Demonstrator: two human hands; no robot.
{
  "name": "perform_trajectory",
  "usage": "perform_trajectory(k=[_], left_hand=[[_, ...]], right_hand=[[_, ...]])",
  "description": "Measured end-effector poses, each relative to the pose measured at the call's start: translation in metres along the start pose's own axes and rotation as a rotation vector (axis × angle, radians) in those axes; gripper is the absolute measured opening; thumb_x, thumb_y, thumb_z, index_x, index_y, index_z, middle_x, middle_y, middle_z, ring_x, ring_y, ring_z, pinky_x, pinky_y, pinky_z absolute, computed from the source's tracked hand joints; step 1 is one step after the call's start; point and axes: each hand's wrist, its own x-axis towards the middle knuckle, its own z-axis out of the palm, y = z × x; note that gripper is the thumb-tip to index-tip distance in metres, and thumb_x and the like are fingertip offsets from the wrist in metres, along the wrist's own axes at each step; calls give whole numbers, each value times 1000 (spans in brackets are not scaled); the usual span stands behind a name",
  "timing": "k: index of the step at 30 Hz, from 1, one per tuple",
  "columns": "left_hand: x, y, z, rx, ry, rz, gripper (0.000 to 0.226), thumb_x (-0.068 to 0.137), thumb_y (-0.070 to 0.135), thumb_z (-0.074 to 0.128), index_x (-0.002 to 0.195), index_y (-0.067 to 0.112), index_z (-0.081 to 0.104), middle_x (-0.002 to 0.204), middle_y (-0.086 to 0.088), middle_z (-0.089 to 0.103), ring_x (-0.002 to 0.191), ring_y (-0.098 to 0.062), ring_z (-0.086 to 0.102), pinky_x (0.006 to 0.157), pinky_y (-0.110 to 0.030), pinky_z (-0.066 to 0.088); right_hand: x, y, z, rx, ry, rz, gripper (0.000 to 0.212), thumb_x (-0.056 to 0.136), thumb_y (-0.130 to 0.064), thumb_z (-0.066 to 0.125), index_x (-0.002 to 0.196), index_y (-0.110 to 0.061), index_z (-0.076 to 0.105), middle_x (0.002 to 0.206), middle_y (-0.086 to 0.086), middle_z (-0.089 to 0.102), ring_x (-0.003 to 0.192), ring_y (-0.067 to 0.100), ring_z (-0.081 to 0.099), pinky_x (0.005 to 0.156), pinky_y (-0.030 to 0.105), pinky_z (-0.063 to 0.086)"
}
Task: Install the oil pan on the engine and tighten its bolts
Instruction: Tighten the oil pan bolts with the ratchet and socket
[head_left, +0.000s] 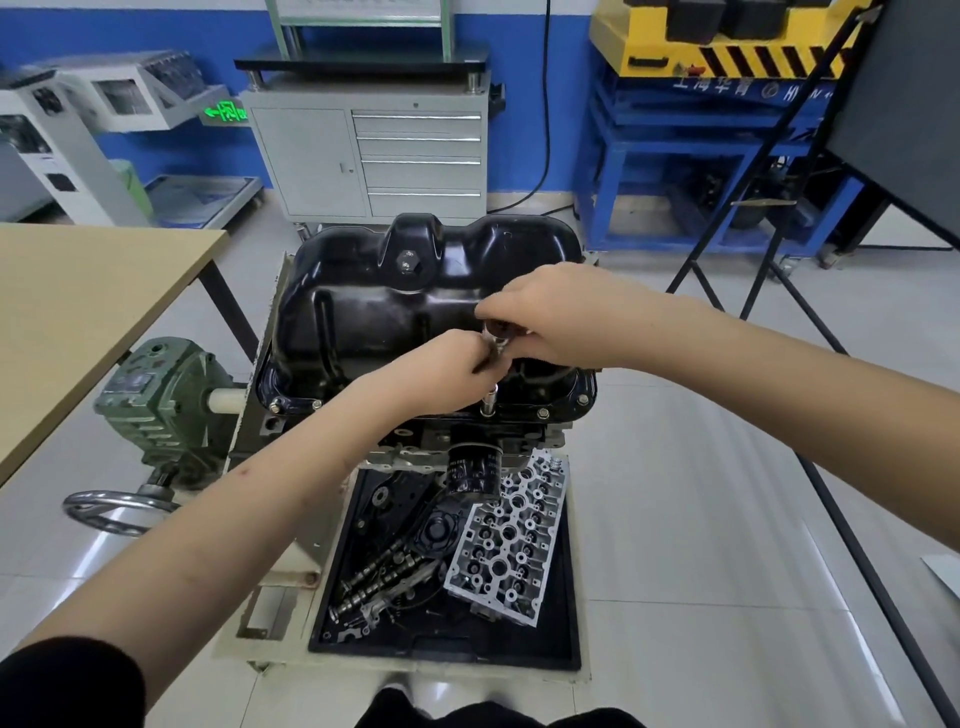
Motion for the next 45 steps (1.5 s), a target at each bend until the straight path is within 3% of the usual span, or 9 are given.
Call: perform_trajectory(k=[4,10,14,17,23,30,35,39,45], left_hand=[[-1,5,4,-78,52,30,27,94,16,40,69,17,51,68,-3,55,65,-23,49,59,-29,36],[-3,1,4,9,37,16,36,96,21,40,63,8,42,60,0,42,61,-20,41,55,-25,25],[-3,1,2,-58,37,6,36,96,23,39,60,18,39,57,5,43,51,-9,39,47,-19,30],[0,4,3,-65,83,22,36,93,16,40,58,21,34,56,6,42,50,-9,36,45,-13,32],[1,-2,-1,-4,25,6,39,97,25,40,58,19,40,56,5,42,51,-9,39,51,-23,28],[0,1,0,-42,49,23,37,94,18,41,58,20,35,56,6,40,51,-9,36,47,-17,31],[6,1,-1,54,20,-10,38,97,25,39,61,12,39,57,5,40,52,-11,38,49,-27,21],[6,0,-1,69,-12,-1,40,97,27,39,58,21,35,56,4,40,50,-8,37,47,-20,25],[5,4,3,14,71,38,39,96,21,38,57,22,35,55,7,41,51,-7,38,49,-23,26]], right_hand=[[0,-5,3,18,67,137,51,89,-43,48,129,-13,40,93,12,60,76,28,49,58,31,33],[-3,-3,4,18,-6,-46,57,87,1,46,137,-22,34,120,3,54,104,27,55,78,38,48],[-3,1,1,1,-7,68,29,90,-35,51,113,-16,50,99,6,58,82,25,54,63,32,38],[-6,-4,0,46,11,189,38,87,-52,49,78,-16,40,64,-4,35,53,11,30,46,27,19],[-6,5,3,-80,32,22,38,95,-20,42,132,-30,38,104,2,52,81,23,48,60,30,32],[-6,-1,-1,60,15,159,34,86,-52,50,92,-18,49,62,-8,32,61,17,37,46,27,21],[-5,2,-5,-89,-4,32,32,95,-26,42,127,-26,42,102,2,52,89,26,53,63,32,35],[-5,5,-6,-120,-11,-6,32,94,-23,43,126,-28,44,107,1,52,92,24,54,63,32,37],[-3,3,-4,-11,-22,161,36,88,-47,50,104,-15,51,64,-6,33,54,10,33,47,26,23]])
